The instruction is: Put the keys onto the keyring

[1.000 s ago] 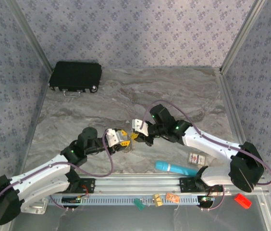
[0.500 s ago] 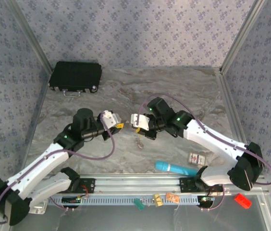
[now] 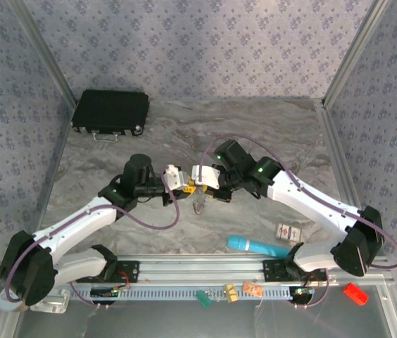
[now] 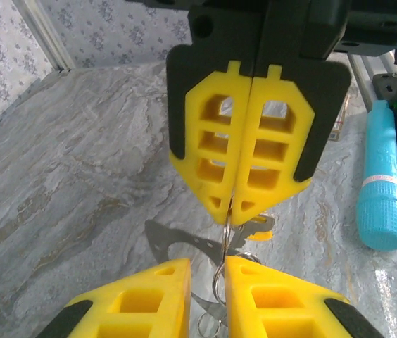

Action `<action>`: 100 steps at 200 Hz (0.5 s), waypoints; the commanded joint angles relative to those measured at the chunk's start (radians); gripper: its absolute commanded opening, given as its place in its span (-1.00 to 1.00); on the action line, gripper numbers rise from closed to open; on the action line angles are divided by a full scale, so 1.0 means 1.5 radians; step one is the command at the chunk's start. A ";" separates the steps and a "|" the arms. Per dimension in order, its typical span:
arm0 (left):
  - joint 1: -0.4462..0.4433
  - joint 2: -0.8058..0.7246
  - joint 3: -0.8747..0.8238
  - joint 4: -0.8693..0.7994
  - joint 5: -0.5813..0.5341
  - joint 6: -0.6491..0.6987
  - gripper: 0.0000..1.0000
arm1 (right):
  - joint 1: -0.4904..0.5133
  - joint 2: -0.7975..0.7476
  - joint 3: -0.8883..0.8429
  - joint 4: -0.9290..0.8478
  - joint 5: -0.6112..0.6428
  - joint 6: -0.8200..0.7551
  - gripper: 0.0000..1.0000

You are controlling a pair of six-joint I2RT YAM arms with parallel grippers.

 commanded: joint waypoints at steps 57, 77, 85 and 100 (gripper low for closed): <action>0.001 -0.015 -0.026 0.030 -0.039 -0.005 -0.79 | -0.016 -0.013 0.011 0.023 -0.012 0.013 -1.00; 0.008 -0.046 -0.059 0.064 -0.127 -0.028 -0.55 | -0.018 -0.021 -0.018 0.030 -0.015 0.017 -1.00; 0.008 -0.047 -0.064 0.062 -0.146 -0.029 -0.55 | -0.019 -0.020 -0.020 0.031 -0.017 0.017 -1.00; 0.003 -0.030 -0.056 0.049 -0.171 -0.046 -0.52 | -0.020 -0.019 -0.021 0.033 -0.020 0.018 -1.00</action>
